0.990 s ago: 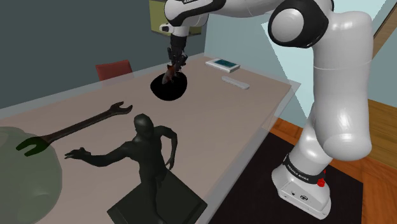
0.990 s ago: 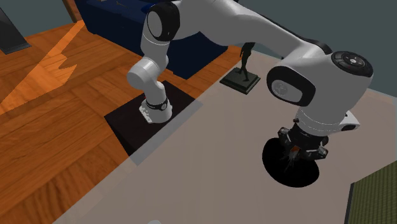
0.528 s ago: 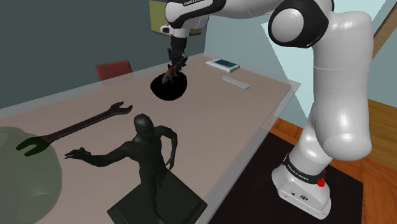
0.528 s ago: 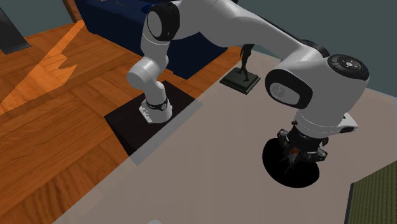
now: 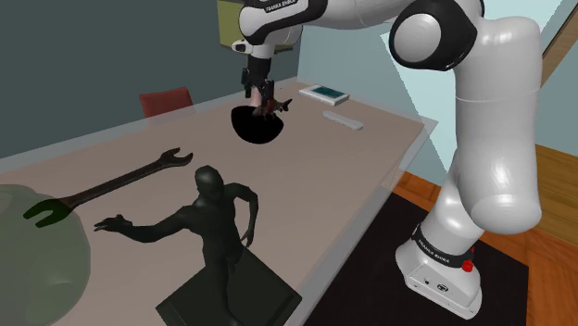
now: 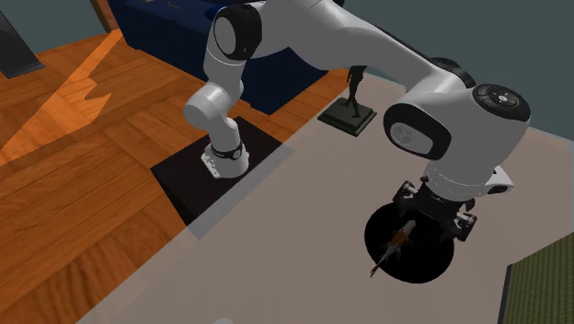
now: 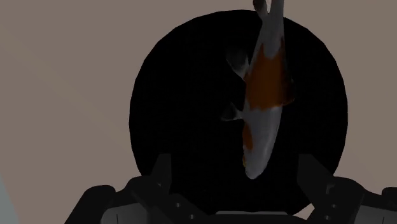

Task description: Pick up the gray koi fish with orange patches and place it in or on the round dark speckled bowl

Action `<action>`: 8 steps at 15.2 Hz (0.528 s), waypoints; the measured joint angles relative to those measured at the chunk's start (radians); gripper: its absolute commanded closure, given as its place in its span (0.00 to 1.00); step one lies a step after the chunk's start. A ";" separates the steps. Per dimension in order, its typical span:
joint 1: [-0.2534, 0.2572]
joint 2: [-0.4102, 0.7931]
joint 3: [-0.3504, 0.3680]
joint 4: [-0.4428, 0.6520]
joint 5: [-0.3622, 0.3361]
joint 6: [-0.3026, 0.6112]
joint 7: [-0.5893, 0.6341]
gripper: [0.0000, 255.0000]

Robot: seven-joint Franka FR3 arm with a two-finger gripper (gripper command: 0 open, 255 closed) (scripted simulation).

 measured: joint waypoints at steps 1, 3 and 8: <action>-0.002 -0.004 -0.002 0.007 -0.002 -0.012 -0.001 0.00; -0.004 -0.012 -0.004 0.046 -0.006 -0.056 0.004 0.00; -0.007 -0.026 -0.008 0.088 -0.014 -0.111 0.010 0.00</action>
